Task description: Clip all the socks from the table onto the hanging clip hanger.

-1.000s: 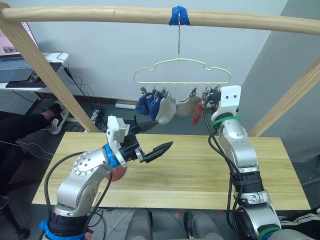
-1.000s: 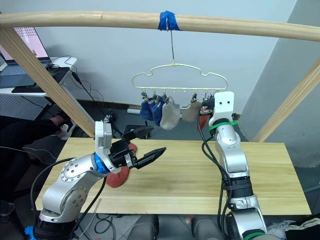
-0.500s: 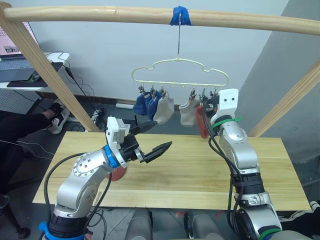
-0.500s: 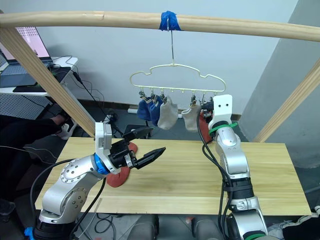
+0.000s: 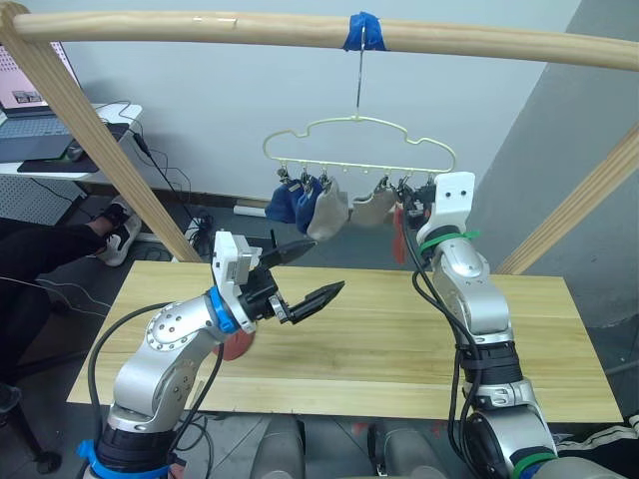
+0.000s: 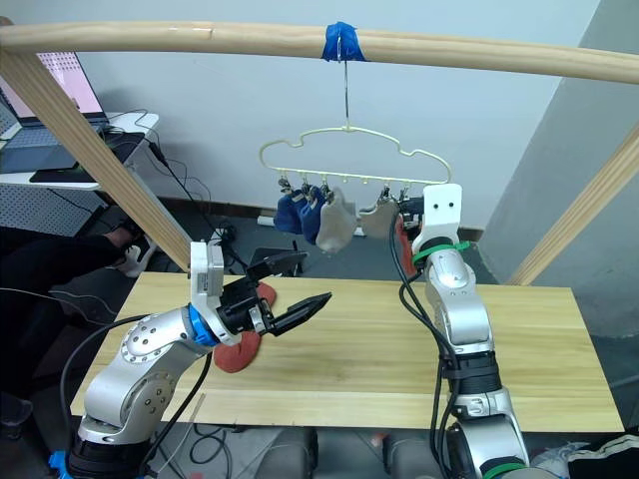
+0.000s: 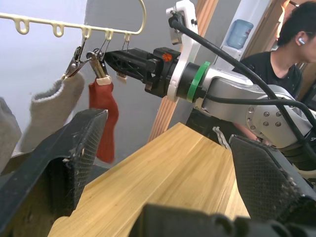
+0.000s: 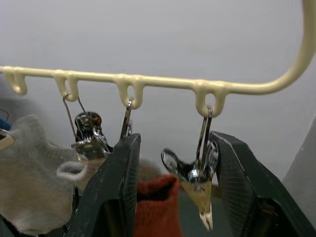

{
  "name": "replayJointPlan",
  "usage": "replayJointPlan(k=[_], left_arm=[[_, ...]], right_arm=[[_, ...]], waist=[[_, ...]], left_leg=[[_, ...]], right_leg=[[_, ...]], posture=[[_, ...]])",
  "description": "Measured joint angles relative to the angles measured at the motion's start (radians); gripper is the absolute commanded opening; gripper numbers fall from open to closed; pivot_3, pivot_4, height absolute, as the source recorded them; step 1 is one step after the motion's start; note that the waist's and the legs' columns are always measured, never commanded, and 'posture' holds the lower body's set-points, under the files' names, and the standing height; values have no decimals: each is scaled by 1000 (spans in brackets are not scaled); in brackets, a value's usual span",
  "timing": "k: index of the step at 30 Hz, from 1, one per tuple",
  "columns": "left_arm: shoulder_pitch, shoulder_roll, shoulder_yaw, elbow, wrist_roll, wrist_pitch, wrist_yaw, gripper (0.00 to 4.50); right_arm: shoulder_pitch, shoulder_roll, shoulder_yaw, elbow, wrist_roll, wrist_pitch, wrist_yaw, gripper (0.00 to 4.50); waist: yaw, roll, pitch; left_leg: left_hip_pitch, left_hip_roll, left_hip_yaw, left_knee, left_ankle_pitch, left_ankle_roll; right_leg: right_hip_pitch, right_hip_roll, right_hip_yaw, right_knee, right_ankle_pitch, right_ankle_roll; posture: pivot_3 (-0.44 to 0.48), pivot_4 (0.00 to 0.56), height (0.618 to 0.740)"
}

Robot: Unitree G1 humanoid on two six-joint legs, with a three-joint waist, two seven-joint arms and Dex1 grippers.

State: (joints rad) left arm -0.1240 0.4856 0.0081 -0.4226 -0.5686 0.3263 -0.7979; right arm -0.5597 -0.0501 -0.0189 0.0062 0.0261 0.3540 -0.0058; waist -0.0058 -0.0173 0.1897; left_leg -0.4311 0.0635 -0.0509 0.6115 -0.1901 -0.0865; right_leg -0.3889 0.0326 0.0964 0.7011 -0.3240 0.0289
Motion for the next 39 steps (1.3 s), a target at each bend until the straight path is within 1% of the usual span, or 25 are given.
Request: replayJointPlan(k=[5,16,37,39], left_arm=[[1,2,0,0,1,-1,0,4500],[7,3,0,0,2,-3,0,4500],[9,3,0,0,14,-3,-8,4500],[9,3,0,0,18,-3,-11,4500]], right_arm=[[-10,16,1,5,0,-14,-3,2251],[-11,10,1,41,-4,-21,-2,2251],[-10,2,-2,43,-12,-22,-23,2251],[-10,2,-2,45,-11,-26,-23,1876]], waist=[[3,0,0],[4,0,0],[4,0,0],[4,0,0]], left_leg=[[0,0,0,0,0,0],[0,0,0,0,0,0],[0,0,0,0,0,0],[0,0,0,0,0,0]], right_leg=[[0,0,0,0,0,0],[0,0,0,0,0,0],[0,0,0,1,0,0],[0,0,0,1,0,0]], posture=[[127,151,740],[130,151,740],[123,156,740],[123,156,740]])
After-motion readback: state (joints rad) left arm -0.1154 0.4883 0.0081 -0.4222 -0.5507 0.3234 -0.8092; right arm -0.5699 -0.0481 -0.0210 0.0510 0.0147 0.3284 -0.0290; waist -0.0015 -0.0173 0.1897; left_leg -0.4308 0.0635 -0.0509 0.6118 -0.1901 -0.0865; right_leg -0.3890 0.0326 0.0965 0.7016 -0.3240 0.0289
